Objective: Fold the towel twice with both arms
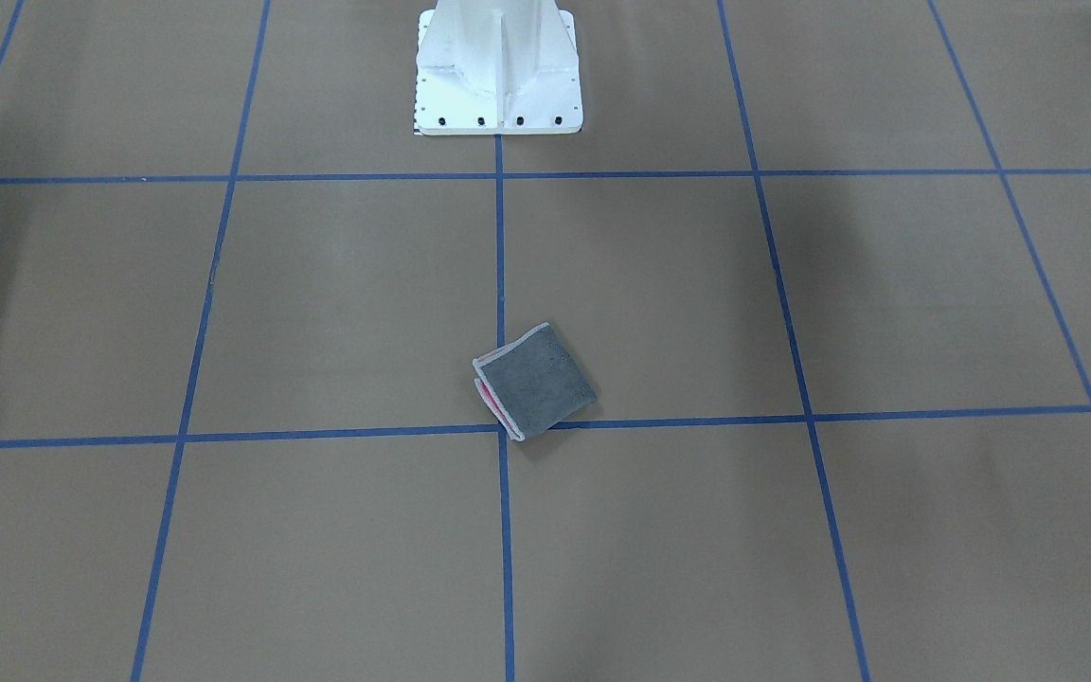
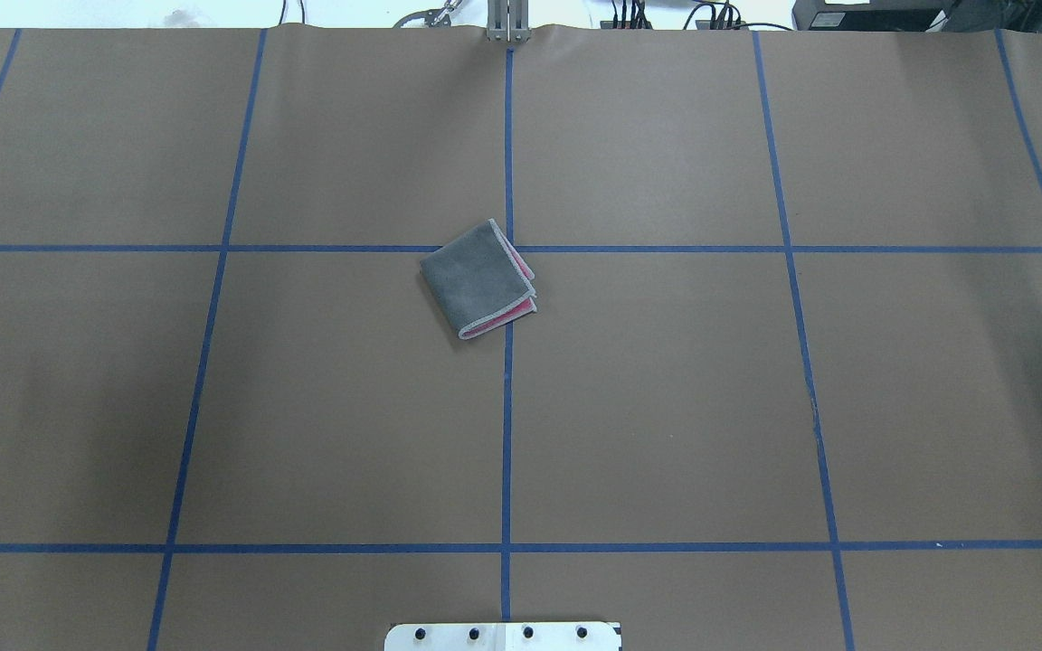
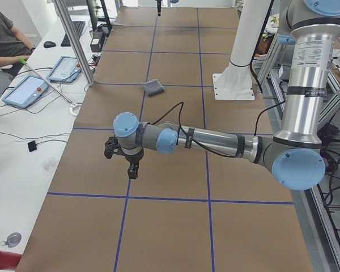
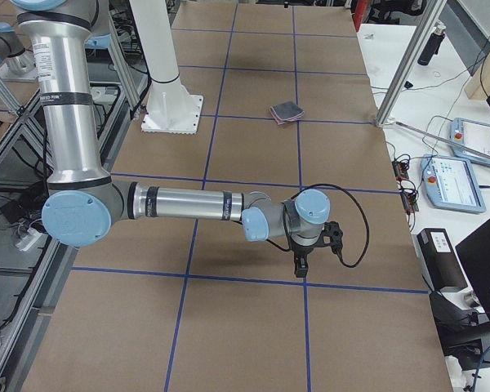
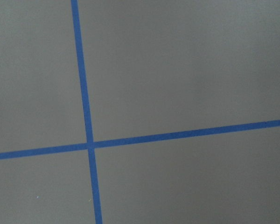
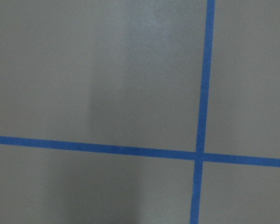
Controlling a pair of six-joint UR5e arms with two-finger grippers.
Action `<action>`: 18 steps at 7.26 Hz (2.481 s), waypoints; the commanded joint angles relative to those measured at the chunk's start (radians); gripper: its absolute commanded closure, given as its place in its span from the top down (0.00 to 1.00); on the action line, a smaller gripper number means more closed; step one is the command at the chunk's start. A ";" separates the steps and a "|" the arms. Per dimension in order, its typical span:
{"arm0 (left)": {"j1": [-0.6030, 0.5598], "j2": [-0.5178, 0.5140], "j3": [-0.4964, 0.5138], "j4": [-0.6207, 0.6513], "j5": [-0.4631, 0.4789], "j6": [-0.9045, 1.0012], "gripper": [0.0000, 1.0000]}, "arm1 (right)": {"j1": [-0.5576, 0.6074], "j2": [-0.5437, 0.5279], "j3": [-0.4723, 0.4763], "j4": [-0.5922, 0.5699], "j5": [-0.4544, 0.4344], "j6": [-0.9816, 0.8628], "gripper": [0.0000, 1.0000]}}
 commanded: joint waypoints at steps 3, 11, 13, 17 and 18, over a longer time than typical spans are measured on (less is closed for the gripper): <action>-0.025 0.062 -0.049 0.058 -0.062 0.006 1.00 | 0.033 0.001 0.080 -0.108 0.032 -0.010 1.00; -0.022 0.070 -0.042 0.049 -0.050 0.003 1.00 | -0.010 -0.001 0.190 -0.244 0.011 -0.017 1.00; -0.023 0.070 -0.043 0.018 -0.041 0.003 1.00 | -0.004 -0.001 0.177 -0.244 0.011 -0.090 1.00; -0.065 0.088 -0.016 0.015 -0.036 -0.005 1.00 | 0.015 -0.010 0.172 -0.244 0.021 -0.095 1.00; -0.066 0.088 -0.014 0.015 -0.034 -0.005 1.00 | 0.025 -0.016 0.172 -0.244 0.025 -0.095 1.00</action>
